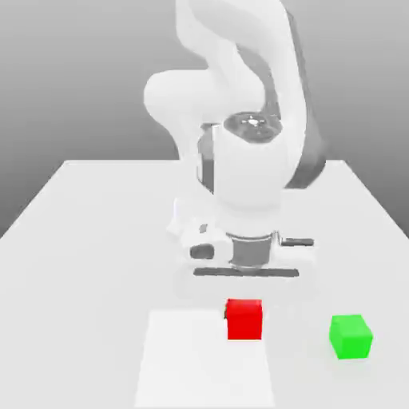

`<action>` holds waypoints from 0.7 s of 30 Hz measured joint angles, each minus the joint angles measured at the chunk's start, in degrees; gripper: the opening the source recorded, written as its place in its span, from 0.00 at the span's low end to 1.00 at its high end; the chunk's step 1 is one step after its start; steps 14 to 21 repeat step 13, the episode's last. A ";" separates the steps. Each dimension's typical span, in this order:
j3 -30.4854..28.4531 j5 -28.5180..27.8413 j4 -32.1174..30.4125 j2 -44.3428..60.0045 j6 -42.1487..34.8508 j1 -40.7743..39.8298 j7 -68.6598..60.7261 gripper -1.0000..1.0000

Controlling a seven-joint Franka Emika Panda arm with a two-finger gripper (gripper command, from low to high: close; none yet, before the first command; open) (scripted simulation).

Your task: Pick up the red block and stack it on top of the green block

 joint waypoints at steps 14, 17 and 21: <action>2.10 -6.77 3.57 9.67 5.72 10.53 1.71 1.00; 2.10 -6.77 3.57 9.67 5.72 10.53 1.71 1.00; 2.10 -6.77 3.57 9.67 5.72 10.53 1.71 1.00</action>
